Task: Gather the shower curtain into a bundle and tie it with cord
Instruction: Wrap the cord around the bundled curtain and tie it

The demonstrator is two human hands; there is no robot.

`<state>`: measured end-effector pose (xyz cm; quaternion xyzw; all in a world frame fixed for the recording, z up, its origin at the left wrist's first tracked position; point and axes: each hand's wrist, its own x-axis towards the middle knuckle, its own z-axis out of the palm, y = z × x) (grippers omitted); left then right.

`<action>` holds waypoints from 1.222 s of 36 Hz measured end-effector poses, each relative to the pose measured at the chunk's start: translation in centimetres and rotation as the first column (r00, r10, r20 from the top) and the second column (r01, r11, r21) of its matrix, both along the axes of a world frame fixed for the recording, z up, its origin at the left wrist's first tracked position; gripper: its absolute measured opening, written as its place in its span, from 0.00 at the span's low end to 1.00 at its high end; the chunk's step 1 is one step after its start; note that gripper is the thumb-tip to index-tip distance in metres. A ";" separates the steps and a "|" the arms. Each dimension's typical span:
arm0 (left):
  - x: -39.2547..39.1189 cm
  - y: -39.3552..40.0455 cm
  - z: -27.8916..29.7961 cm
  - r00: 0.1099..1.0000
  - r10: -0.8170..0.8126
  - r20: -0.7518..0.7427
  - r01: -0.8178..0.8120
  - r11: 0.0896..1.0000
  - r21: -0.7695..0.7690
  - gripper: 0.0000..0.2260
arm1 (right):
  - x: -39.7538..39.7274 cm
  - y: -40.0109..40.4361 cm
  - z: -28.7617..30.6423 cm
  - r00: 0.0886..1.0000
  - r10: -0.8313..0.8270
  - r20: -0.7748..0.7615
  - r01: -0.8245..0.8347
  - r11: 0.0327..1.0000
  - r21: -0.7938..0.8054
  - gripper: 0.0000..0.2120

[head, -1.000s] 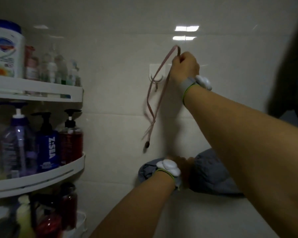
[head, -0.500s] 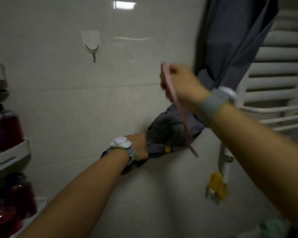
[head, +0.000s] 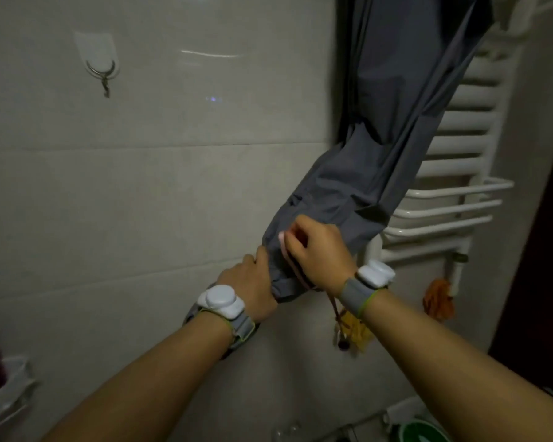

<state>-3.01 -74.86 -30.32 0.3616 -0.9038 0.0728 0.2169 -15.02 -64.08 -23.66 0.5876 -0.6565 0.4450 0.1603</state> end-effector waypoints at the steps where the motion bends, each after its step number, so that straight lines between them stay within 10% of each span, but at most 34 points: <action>1: -0.1 0.2 0.1 1.000 0.001 0.004 -0.002 1.000 0.001 0.30 | 0.3 0.0 0.5 0.999 0.029 0.015 -0.028 0.999 -0.038 0.10; 20: 0.4 8.2 2.5 0.995 0.065 -0.070 -0.069 0.996 -0.059 0.54 | -5.0 -1.9 1.4 0.934 0.104 0.341 -0.183 0.961 0.208 0.10; 29: 0.5 7.8 2.4 0.993 0.099 0.065 -0.101 0.994 0.034 0.45 | -4.2 -1.6 1.7 0.855 0.126 0.503 -0.265 0.940 0.214 0.15; 36: 0.6 5.0 2.3 0.987 0.118 -0.107 -0.096 0.975 0.199 0.46 | -1.6 2.5 1.0 0.613 0.324 0.720 -0.518 0.854 0.056 0.06; 44: 1.0 4.9 2.1 0.993 0.076 -0.095 -0.053 0.971 0.232 0.47 | -3.0 4.4 -4.1 0.681 0.293 0.671 -0.426 0.904 0.039 0.10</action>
